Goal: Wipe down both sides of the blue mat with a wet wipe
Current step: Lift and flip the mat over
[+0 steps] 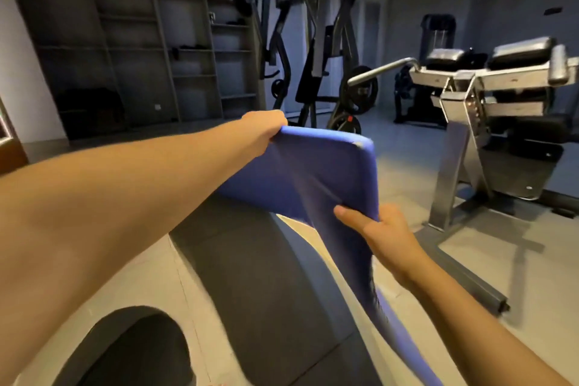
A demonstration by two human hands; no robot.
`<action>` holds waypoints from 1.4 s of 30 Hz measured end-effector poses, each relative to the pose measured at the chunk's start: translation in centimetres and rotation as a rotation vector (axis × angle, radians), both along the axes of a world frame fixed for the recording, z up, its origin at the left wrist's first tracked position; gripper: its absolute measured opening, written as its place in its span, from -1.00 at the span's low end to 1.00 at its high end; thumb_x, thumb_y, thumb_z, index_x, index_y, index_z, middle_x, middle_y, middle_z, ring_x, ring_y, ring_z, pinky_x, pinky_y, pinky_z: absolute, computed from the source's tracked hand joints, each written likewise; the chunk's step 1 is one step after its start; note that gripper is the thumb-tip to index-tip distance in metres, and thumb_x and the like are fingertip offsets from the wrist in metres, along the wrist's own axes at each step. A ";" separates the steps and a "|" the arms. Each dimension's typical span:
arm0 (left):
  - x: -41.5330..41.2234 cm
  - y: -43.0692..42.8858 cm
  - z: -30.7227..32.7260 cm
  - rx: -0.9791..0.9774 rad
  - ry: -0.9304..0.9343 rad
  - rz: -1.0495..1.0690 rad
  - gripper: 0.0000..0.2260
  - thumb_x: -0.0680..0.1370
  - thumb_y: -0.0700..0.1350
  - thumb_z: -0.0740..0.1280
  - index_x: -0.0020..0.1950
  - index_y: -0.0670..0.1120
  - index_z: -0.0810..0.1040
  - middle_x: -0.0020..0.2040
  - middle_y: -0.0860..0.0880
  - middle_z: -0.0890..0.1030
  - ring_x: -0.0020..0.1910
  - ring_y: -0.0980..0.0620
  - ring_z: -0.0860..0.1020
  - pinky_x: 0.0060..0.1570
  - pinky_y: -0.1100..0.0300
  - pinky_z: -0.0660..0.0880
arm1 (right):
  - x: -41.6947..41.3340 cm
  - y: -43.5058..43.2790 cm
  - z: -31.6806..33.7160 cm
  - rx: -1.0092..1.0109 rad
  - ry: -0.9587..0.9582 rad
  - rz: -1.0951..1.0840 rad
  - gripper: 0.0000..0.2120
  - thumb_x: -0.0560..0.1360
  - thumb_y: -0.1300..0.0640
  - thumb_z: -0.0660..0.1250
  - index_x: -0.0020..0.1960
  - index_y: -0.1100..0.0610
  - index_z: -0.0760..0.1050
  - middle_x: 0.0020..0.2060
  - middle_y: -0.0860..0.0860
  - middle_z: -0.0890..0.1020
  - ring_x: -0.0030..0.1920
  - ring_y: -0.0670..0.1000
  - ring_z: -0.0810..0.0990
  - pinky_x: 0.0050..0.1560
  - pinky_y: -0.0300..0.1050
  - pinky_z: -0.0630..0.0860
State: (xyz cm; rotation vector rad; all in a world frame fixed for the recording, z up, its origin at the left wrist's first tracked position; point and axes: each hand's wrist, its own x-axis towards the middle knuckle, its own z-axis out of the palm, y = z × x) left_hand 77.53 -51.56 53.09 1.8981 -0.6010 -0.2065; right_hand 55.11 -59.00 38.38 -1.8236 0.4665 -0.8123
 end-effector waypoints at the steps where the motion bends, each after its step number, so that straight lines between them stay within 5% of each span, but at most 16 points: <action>1: -0.7 -0.6 0.5 -0.001 -0.019 -0.036 -0.89 0.59 -0.10 0.27 -0.12 -0.07 0.43 -0.24 -0.03 0.39 -0.35 0.05 0.34 -0.39 0.22 0.31 | -0.5 -0.4 0.6 0.035 -0.017 -0.005 -0.63 0.47 -0.05 0.50 -0.12 0.29 0.62 -0.27 0.14 0.68 -0.29 0.03 0.62 -0.21 0.03 0.55; 4: -2.0 -3.0 -1.3 -0.034 0.156 -0.051 -0.89 0.55 -0.07 0.26 -0.13 -0.06 0.40 -0.29 -0.03 0.31 -0.41 0.03 0.29 -0.50 0.27 0.26 | -1.6 -2.3 0.7 0.055 -0.030 -0.125 -0.59 0.49 -0.07 0.48 -0.04 0.31 0.63 -0.14 0.19 0.70 -0.22 0.04 0.67 -0.11 0.14 0.62; 6: -3.5 -5.0 -3.3 -0.071 0.285 -0.060 -0.81 0.55 0.04 0.31 0.05 -0.06 0.51 -0.22 -0.04 0.45 -0.35 0.02 0.44 -0.51 0.31 0.39 | -1.9 -3.7 -0.2 0.049 0.000 -0.202 -0.53 0.47 -0.13 0.49 -0.07 0.33 0.61 -0.15 0.22 0.67 -0.25 0.01 0.60 -0.18 0.11 0.57; 8: -5.0 -5.9 -5.4 -0.049 0.249 -0.067 -0.41 0.50 0.32 0.31 0.35 -0.07 0.48 0.08 -0.07 0.57 -0.05 -0.06 0.58 -0.20 0.12 0.60 | -2.1 -4.7 -0.8 0.087 0.012 -0.244 -0.48 0.44 -0.18 0.49 -0.12 0.33 0.60 -0.27 0.21 0.64 -0.28 0.01 0.56 -0.22 0.02 0.51; 11: -7.4 -6.0 -8.1 -0.035 0.006 -0.098 -0.06 0.40 0.54 0.24 0.64 0.13 0.04 0.56 -0.15 0.26 0.40 -0.22 0.40 0.28 -0.07 0.43 | -1.3 -5.3 -0.5 0.134 0.000 -0.271 -0.42 0.41 -0.22 0.51 -0.24 0.35 0.54 -0.43 0.01 0.50 -0.35 0.01 0.45 -0.28 -0.06 0.38; 13: -9.1 -5.0 -8.8 -0.092 -0.102 -0.189 -0.07 0.38 0.52 0.27 0.61 0.32 -0.12 0.58 -0.14 0.16 0.46 -0.19 0.34 0.23 -0.04 0.36 | -0.3 -4.9 0.1 0.117 0.001 -0.262 -0.46 0.42 -0.21 0.51 -0.36 0.26 0.50 -0.50 -0.03 0.47 -0.37 0.01 0.42 -0.30 -0.06 0.35; 16: -8.4 -4.6 -8.6 -0.128 -0.132 -0.213 -0.01 0.30 0.55 0.31 0.60 0.34 -0.10 0.57 -0.12 0.18 0.46 -0.14 0.35 0.19 0.04 0.33 | 0.7 -3.8 0.4 0.066 0.035 -0.149 -0.41 0.35 -0.27 0.51 -0.24 0.31 0.54 -0.41 0.05 0.54 -0.35 0.05 0.47 -0.29 0.02 0.40; 19: -6.6 -4.6 -7.5 -0.149 -0.087 -0.202 0.02 0.28 0.55 0.35 0.61 0.29 -0.03 0.61 -0.10 0.16 0.52 -0.12 0.28 0.33 -0.03 0.31 | 0.4 -4.0 -0.6 -0.068 0.055 -0.073 -0.66 0.38 -0.16 0.54 -0.12 0.12 0.67 -0.23 -0.02 0.72 -0.18 0.08 0.68 -0.14 0.14 0.63; 21: -6.0 -4.5 -7.2 -0.167 -0.037 -0.200 0.08 0.22 0.56 0.38 0.62 0.28 -0.01 0.63 -0.06 0.14 0.56 -0.11 0.22 0.43 -0.12 0.30 | -0.2 -5.2 -1.8 -0.127 0.068 -0.096 -0.78 0.40 -0.16 0.54 -0.10 -0.03 0.69 -0.20 -0.10 0.72 -0.16 -0.04 0.70 -0.12 0.08 0.66; 23: -5.4 -4.6 -7.2 -0.164 0.009 -0.223 0.15 0.15 0.58 0.39 0.62 0.25 -0.01 0.62 -0.03 0.16 0.57 -0.10 0.20 0.44 -0.20 0.31 | -0.6 -6.0 -2.8 -0.149 0.154 -0.158 -0.62 0.36 -0.31 0.49 -0.23 0.02 0.65 -0.37 -0.09 0.66 -0.34 -0.11 0.59 -0.31 -0.08 0.52; 26: -5.3 -4.4 -7.4 -0.238 0.046 -0.201 0.14 0.21 0.53 0.42 0.64 0.19 -0.05 0.61 -0.01 0.18 0.54 -0.10 0.25 0.41 -0.08 0.31 | 0.4 -5.4 -3.5 -0.093 0.196 -0.162 -0.23 0.31 -0.48 0.36 -0.23 0.31 0.52 -0.43 0.08 0.57 -0.43 0.04 0.46 -0.34 -0.08 0.35; 31: -9.0 -2.8 -10.9 -0.342 -0.105 -0.127 0.11 0.23 0.48 0.47 0.62 0.09 0.06 0.58 -0.02 0.21 0.52 -0.01 0.28 0.46 -0.08 0.32 | 2.6 -4.1 -1.8 0.051 0.118 -0.208 -0.51 0.48 -0.20 0.44 -0.40 0.13 0.40 -0.48 0.04 0.47 -0.43 -0.01 0.39 -0.37 -0.11 0.28; 35: -9.5 -3.6 -9.9 -0.105 -0.084 0.008 0.30 0.32 0.31 0.55 0.60 -0.15 -0.34 0.63 -0.26 -0.10 0.61 -0.25 0.00 0.52 -0.21 0.18 | 3.8 -2.3 -1.5 -0.060 0.193 -0.064 -0.55 0.45 -0.19 0.44 -0.23 0.23 0.60 -0.41 0.04 0.57 -0.41 -0.01 0.44 -0.34 -0.04 0.34; 37: -7.9 -3.6 -9.5 -0.083 -0.106 0.042 0.13 0.43 0.06 0.50 0.60 -0.17 -0.33 0.59 -0.33 0.01 0.54 -0.34 0.17 0.44 -0.22 0.29 | 3.8 -2.5 -1.8 -0.178 0.245 -0.015 -0.66 0.43 -0.23 0.42 -0.12 0.06 0.67 -0.30 -0.03 0.67 -0.30 0.00 0.59 -0.27 0.02 0.50; 39: -6.8 -3.0 -9.5 -0.076 -0.131 0.047 0.02 0.44 -0.05 0.42 0.62 -0.16 -0.26 0.48 -0.34 0.23 0.36 -0.32 0.40 0.29 -0.22 0.46 | 2.8 -4.5 -2.3 -0.390 0.369 -0.062 -0.51 0.31 -0.40 0.38 -0.01 -0.05 0.66 -0.16 -0.11 0.68 -0.15 -0.04 0.61 -0.17 0.01 0.55; 42: -5.7 -2.1 -8.3 -0.109 -0.154 0.058 -0.06 0.45 -0.10 0.41 0.62 -0.17 -0.16 0.39 -0.28 0.35 0.22 -0.24 0.50 0.17 -0.17 0.54 | 0.3 -7.3 -4.1 -0.558 0.679 -0.134 -0.33 0.23 -0.54 0.30 0.15 -0.13 0.58 -0.02 -0.18 0.63 -0.05 -0.11 0.58 -0.16 -0.18 0.48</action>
